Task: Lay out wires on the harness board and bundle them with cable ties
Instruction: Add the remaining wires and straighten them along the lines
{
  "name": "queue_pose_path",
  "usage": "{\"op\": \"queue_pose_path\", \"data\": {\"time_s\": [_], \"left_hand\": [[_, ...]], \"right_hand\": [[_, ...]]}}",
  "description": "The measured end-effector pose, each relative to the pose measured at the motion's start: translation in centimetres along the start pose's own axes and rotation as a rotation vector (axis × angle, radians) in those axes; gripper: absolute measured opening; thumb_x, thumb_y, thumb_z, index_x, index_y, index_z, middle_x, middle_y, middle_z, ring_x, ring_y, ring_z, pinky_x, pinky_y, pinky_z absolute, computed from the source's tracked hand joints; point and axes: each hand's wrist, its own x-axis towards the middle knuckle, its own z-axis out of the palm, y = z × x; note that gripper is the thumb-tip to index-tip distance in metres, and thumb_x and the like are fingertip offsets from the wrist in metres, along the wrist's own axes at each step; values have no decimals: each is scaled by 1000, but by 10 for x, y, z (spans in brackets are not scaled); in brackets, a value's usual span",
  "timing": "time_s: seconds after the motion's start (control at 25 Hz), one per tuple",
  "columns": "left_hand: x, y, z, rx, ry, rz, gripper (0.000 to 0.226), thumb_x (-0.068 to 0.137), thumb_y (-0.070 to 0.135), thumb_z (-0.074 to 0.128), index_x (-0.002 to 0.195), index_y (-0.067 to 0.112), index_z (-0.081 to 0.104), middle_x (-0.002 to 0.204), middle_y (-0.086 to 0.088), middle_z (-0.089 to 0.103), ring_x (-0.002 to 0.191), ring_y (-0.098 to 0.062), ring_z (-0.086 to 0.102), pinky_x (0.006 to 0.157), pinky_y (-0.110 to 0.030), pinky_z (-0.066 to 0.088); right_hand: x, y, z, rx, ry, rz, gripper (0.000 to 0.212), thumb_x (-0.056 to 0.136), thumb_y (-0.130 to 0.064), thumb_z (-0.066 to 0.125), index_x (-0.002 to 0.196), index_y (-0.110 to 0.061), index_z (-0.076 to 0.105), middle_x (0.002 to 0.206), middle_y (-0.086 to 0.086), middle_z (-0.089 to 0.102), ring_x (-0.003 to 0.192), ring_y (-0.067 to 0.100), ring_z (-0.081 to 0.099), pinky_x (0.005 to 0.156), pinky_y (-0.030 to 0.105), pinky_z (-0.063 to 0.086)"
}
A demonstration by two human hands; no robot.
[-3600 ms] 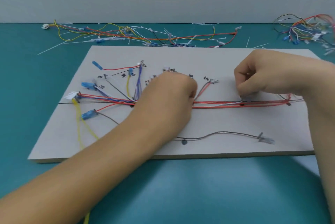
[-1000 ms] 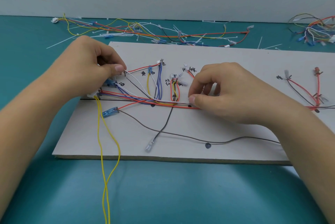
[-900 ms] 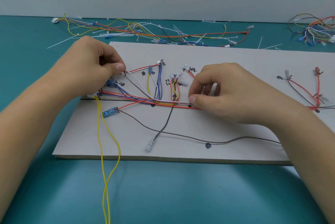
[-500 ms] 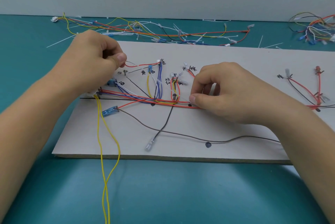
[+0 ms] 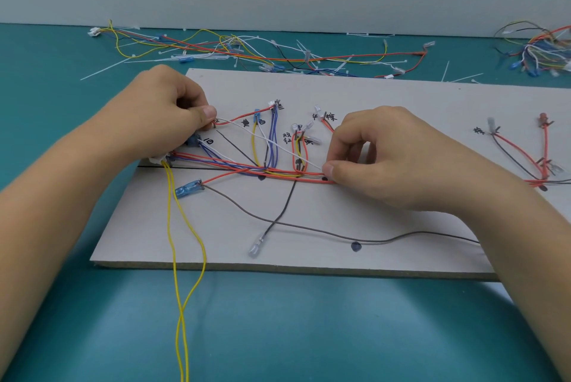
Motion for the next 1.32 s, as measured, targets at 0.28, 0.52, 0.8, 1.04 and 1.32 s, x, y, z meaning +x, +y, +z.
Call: {"op": "queue_pose_path", "data": {"time_s": [0.28,0.52,0.8,1.04,1.32], "left_hand": [[1,-3,-1,-42,-29,11,24,96,26,67,74,18,74,66,-13,65,53,-21,48,56,-26,38],[-1,-10,-1,-101,-23,33,16,95,20,71,81,25,76,74,-2,74,63,-15,59,64,-26,45],[-3,-13,-5,-157,23,30,13,89,15,78,83,26,77,74,11,75,60,-2,62,65,-23,50],[-4,-7,-4,-137,0,-56,13,87,20,79,77,27,79,67,-7,73,46,-9,51,55,-22,41],[-6,-3,0,-183,-38,-21,21,92,13,73,87,32,80,58,17,63,33,-4,42,32,-14,35]], "right_hand": [[1,2,1,-13,20,6,12,81,-31,81,74,-29,72,70,-13,66,69,-1,59,58,14,45],[2,3,3,23,26,-22,10,83,-27,78,80,-31,69,72,-13,67,72,3,61,59,15,45],[2,2,17,69,23,-90,7,87,-26,73,91,-31,70,74,-10,63,67,6,55,64,25,47],[4,0,23,104,62,-95,8,89,-24,72,93,-31,71,75,-8,65,70,7,57,65,27,49],[4,-4,23,70,84,-88,9,88,-19,74,89,-27,74,76,-14,64,74,7,58,64,18,46]]}}
